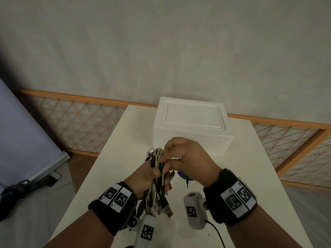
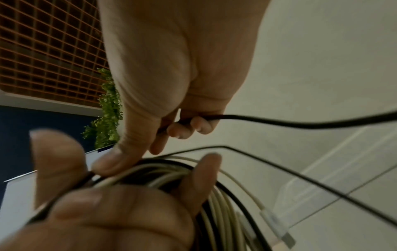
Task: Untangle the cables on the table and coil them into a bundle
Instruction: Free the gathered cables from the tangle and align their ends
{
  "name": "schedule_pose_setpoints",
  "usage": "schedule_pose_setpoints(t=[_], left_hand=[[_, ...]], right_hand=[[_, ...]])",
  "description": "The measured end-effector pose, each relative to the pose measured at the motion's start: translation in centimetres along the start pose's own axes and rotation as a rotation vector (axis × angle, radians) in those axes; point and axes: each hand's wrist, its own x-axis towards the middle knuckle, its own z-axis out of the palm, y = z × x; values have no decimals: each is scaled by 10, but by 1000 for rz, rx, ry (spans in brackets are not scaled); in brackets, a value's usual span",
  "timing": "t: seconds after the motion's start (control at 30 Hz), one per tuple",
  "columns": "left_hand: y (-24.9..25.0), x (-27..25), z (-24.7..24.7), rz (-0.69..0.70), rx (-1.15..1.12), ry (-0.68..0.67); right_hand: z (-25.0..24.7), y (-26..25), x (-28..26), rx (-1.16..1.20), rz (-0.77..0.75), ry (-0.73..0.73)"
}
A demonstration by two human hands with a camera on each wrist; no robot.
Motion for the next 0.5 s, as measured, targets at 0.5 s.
schedule_pose_setpoints(t=[0.5], left_hand=[[13,4,11,115,19,-135]], right_hand=[[33,39,-14,158,295,303]])
